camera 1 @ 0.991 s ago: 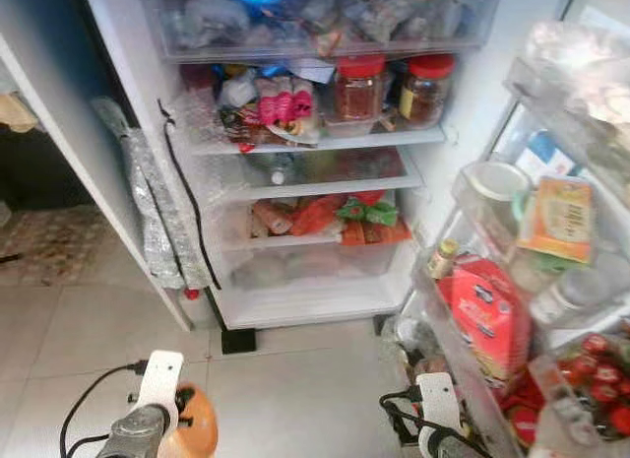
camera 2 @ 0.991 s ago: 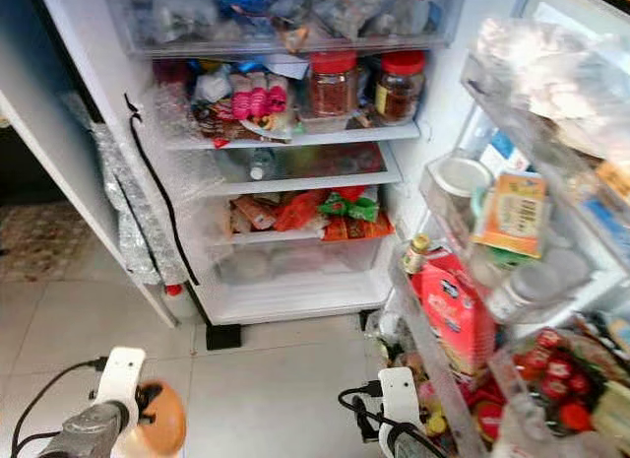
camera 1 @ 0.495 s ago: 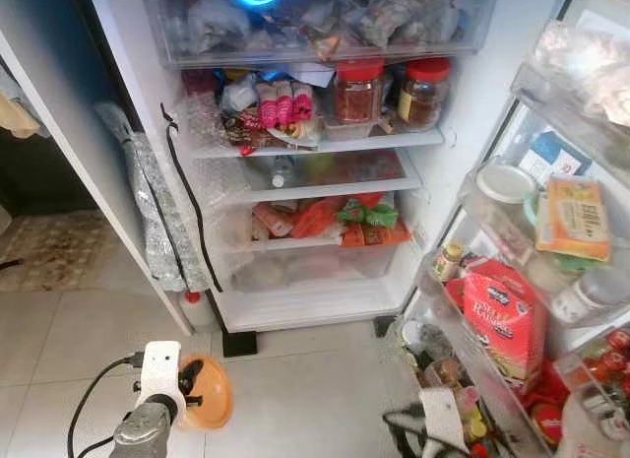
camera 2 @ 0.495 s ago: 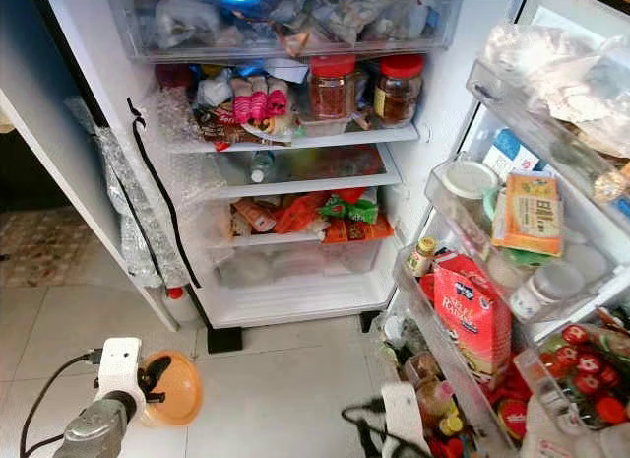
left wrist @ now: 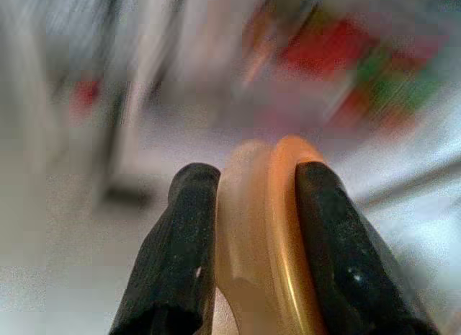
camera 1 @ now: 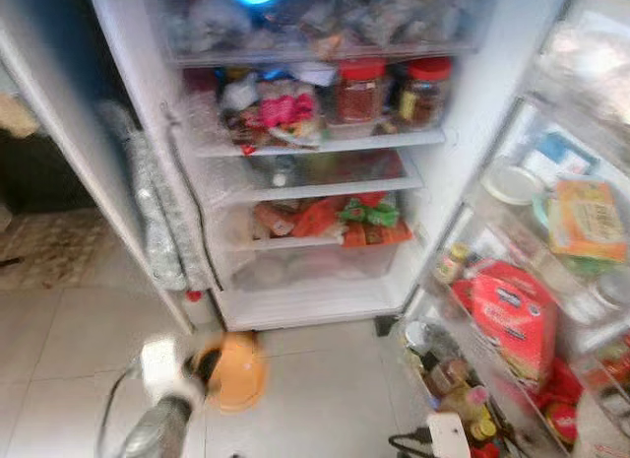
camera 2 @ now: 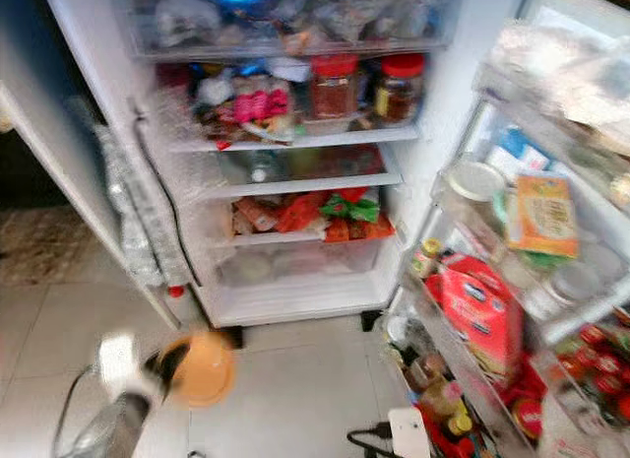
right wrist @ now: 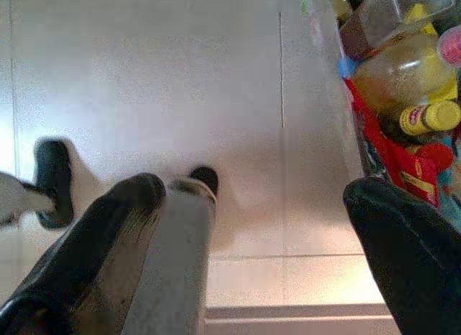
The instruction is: Restocking fridge
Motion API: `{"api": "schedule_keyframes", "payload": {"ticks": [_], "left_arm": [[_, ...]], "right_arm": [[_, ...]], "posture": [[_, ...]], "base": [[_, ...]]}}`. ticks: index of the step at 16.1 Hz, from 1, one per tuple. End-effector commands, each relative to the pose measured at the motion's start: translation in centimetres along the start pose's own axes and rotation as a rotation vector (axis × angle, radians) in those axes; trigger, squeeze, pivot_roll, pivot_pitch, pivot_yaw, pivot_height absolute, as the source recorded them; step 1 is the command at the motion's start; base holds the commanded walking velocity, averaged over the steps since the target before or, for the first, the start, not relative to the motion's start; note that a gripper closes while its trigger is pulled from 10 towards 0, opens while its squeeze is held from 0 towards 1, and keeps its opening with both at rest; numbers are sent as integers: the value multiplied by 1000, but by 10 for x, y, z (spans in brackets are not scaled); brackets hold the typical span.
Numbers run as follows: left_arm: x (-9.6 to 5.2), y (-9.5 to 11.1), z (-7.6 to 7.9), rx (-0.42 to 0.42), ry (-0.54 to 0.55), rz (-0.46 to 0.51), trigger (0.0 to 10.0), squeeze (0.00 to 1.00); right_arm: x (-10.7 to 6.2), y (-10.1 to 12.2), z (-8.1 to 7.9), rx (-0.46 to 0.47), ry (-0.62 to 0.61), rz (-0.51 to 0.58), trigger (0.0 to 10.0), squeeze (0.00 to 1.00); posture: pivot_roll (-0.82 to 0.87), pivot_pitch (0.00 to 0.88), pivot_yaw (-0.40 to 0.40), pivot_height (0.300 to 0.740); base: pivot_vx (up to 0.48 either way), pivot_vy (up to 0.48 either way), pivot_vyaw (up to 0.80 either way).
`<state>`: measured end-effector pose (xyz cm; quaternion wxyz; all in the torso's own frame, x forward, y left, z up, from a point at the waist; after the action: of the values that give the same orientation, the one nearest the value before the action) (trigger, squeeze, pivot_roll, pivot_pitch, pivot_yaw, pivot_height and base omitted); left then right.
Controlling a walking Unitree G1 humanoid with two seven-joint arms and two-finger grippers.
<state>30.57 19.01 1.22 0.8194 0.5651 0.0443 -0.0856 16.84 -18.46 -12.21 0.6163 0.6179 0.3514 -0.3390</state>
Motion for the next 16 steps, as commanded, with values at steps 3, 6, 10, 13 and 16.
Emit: {"api": "schedule_keyframes", "payload": {"ticks": [3, 6, 10, 13, 16], "left_arm": [[9, 72, 27, 12, -121, 226, 10000, 0], [-4, 94, 60, -59, -308, 211, 10000, 0], [-35, 94, 93, -211, -565, 73, 10000, 0], [-43, 96, 87, -336, -517, 83, 10000, 0], [-42, 92, 84, -363, -459, 84, 10000, 0]], "right_arm": [[-2, -9, 6, -3, -7, -33, 10000, 0], [-3, -14, 8, -6, -8, -47, 10000, 0], [-3, -18, 5, -11, -5, -70, 10000, 0], [-1, -16, -6, -14, 7, -70, 10000, 0], [0, -15, -21, -19, 24, -68, 10000, 0]], "posture": [[-94, 78, -38, 740], [-91, 68, -46, 740], [-92, 70, -46, 740], [-91, 88, -53, 740], [-93, 98, -56, 740]], "base": [[0, 0, 0], [0, 0, 0], [0, 0, 0], [0, 0, 0], [0, 0, 0]]}}
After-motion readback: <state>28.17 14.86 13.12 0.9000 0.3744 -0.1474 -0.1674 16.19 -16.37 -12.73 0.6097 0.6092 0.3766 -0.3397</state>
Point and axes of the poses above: a point about 5 cm out from each wrist's last joint towards the gripper, its own x axis pointing out of the wrist towards the gripper, its own y axis along the axis of the wrist's last joint, z = x × y, the point moved 3 cm from there along x, pointing out of the wrist towards the gripper, and after that the axes turned 2 degrees about x, right-handed, at the moved point
